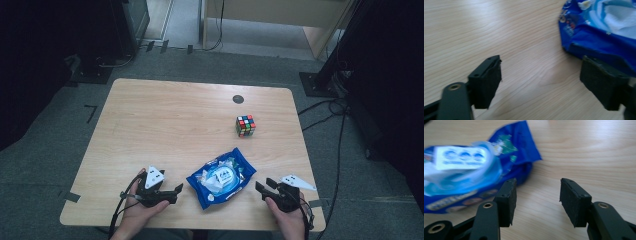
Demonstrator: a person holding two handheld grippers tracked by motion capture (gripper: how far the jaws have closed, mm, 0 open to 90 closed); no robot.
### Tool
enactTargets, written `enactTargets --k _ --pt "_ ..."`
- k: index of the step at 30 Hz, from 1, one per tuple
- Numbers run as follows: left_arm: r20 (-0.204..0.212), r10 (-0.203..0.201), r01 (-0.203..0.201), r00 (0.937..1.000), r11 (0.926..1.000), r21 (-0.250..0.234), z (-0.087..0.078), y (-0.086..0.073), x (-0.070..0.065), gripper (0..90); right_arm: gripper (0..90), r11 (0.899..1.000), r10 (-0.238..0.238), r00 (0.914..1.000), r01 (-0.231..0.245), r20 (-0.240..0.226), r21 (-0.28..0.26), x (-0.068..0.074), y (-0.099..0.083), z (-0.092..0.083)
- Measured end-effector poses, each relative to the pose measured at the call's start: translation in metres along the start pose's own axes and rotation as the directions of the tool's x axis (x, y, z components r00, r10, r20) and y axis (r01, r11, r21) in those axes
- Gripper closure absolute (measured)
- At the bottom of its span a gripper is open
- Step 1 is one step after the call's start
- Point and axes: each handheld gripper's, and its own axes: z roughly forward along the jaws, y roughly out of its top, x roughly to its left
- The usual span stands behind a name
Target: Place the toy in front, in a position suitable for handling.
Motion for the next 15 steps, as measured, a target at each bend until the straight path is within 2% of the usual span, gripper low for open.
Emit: enactTargets --k 1,2,4,6,9,10,11,12,13,14,15 --pt "0.029 0.0 0.0 0.9996 1.0 -0.006 0.001 0.002 -0.002 22.1 49.5 1.0 0.004 0.9999 -0.004 -0.013 -0.008 0.004 0.001 0.0" --pt "0.05 0.0 0.001 0.9988 0.9999 -0.01 0.002 0.004 -0.002 29.3 50.5 1.0 -0.003 0.9997 0.002 -0.023 -0.026 0.012 0.004 0.0" --pt "0.095 0.012 -0.01 0.9954 0.9996 -0.026 0.002 0.009 -0.005 31.7 50.0 0.999 -0.016 0.9996 0.015 -0.023 -0.031 0.016 0.005 0.002" --pt "0.104 0.033 -0.03 0.994 0.9991 -0.031 0.004 0.015 -0.008 34.5 48.6 0.999 -0.022 0.9997 0.022 0.012 -0.031 0.023 0.01 0.007" --pt "0.115 0.052 -0.048 0.9921 0.9983 -0.031 0.01 0.023 -0.009 39.0 45.8 0.999 0.04 0.9982 -0.04 0.045 -0.007 0.027 0.019 0.018" --pt "0.142 0.057 -0.056 0.9883 0.9983 -0.015 0.014 0.026 -0.008 39.9 45.3 0.999 0.054 0.997 -0.054 0.055 -0.001 0.027 0.02 0.021" --pt "0.163 0.061 -0.063 0.9847 0.998 0.003 0.019 0.028 -0.008 40.9 45.3 0.997 0.074 0.9941 -0.074 0.079 0.002 0.028 0.023 0.025" --pt "0.17 0.065 -0.069 0.9834 0.9975 0.017 0.022 0.028 -0.008 42.8 45.0 0.992 0.122 0.988 -0.124 0.094 0.018 0.029 0.023 0.032" --pt "0.171 0.065 -0.07 0.9831 0.9973 0.023 0.025 0.027 -0.008 43.3 45.5 0.99 0.137 0.9863 -0.14 0.092 0.025 0.029 0.022 0.034" --pt "0.18 0.059 -0.065 0.9818 0.9975 0.027 0.027 0.026 -0.008 43.3 45.5 0.99 0.137 0.9863 -0.14 0.092 0.025 0.029 0.022 0.034" --pt "0.201 0.026 -0.031 0.9792 0.9993 0.021 0.03 0.024 -0.005 43.9 54.1 0.985 0.164 0.983 -0.168 0.081 0.044 0.031 0.018 0.04"
